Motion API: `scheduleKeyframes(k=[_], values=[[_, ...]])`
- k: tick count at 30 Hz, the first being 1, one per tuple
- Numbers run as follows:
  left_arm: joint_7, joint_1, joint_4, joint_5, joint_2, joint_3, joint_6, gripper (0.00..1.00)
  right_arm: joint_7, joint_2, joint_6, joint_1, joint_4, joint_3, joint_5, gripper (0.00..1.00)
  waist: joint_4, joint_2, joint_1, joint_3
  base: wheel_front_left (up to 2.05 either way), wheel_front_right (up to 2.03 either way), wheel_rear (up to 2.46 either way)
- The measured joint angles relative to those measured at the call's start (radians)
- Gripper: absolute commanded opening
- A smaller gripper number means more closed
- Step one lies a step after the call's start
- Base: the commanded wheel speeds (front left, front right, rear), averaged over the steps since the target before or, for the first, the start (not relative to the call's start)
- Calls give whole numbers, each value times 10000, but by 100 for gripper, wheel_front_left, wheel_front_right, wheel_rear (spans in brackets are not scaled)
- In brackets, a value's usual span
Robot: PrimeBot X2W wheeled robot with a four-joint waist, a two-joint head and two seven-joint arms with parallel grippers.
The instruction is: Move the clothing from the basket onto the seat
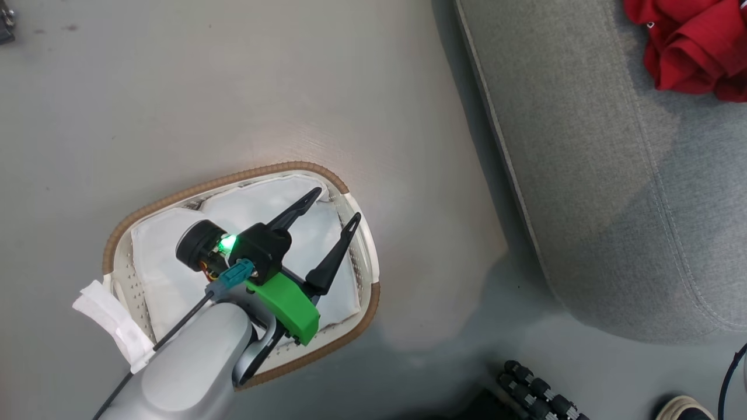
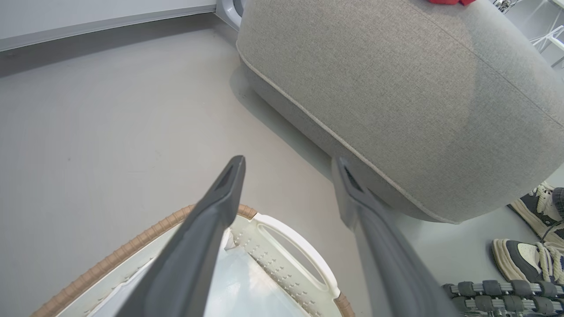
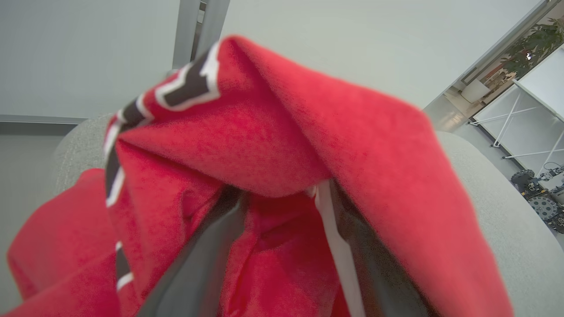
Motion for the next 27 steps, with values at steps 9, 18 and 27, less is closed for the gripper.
scheduleKeyframes(k=[9, 18, 27], values=[[-2, 334, 217, 33, -412, 272, 0, 100, -426, 92, 0, 732, 27, 146, 12, 100, -36, 0, -1, -860, 0, 0, 0], [0, 1022, 466, 35, -920, 1095, 0, 100, -593, 186, 0, 1548, -405, 1154, 435, 100, 29, 0, -2, -2175, 0, 0, 0], [-2, 1686, 639, 351, -1275, 2658, 0, 100, -648, 619, 0, 2037, -1248, 2589, 1381, 100, 415, 0, -2, -3173, 0, 0, 0]])
